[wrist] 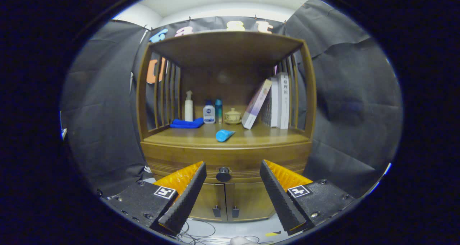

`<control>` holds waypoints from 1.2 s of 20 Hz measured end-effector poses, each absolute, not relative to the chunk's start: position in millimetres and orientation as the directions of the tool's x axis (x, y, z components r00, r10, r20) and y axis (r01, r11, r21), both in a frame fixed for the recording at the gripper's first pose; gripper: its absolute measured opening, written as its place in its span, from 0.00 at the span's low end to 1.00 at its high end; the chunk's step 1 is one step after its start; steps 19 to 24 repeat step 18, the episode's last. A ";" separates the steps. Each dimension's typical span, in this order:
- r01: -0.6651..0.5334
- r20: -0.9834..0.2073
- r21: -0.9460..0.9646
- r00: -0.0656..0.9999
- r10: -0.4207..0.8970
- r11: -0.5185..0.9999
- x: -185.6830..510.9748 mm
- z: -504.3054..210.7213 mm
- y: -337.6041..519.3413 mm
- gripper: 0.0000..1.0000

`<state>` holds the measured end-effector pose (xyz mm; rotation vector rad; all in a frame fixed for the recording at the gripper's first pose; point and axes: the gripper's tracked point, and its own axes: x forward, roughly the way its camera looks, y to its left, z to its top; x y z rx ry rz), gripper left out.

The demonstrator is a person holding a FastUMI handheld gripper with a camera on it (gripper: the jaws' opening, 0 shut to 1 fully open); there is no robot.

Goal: Pull open the drawer, take out the items inside it, and place them on the countertop above the cabinet.

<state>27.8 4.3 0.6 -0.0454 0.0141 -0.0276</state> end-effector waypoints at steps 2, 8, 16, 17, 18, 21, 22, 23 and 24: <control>0.020 0.028 -0.027 0.999 -0.019 0.999 5.4 12.3 6.5 0.98; 0.000 0.081 -0.026 0.997 0.002 1.000 -39.2 14.4 16.4 0.98; -0.008 0.073 -0.041 0.997 0.011 0.999 -45.1 13.0 17.4 0.98; -0.008 0.078 -0.044 0.997 0.012 0.999 -45.4 14.6 16.8 0.98; -0.007 0.081 -0.046 0.997 0.010 0.999 -45.7 15.9 16.4 0.98; -0.007 0.081 -0.046 0.997 0.010 0.999 -45.7 15.9 16.4 0.98; -0.007 0.081 -0.046 0.997 0.010 0.999 -45.7 15.9 16.4 0.98; -0.007 0.081 -0.046 0.997 0.010 0.999 -45.7 15.9 16.4 0.98; -0.007 0.081 -0.046 0.997 0.010 0.999 -45.7 15.9 16.4 0.98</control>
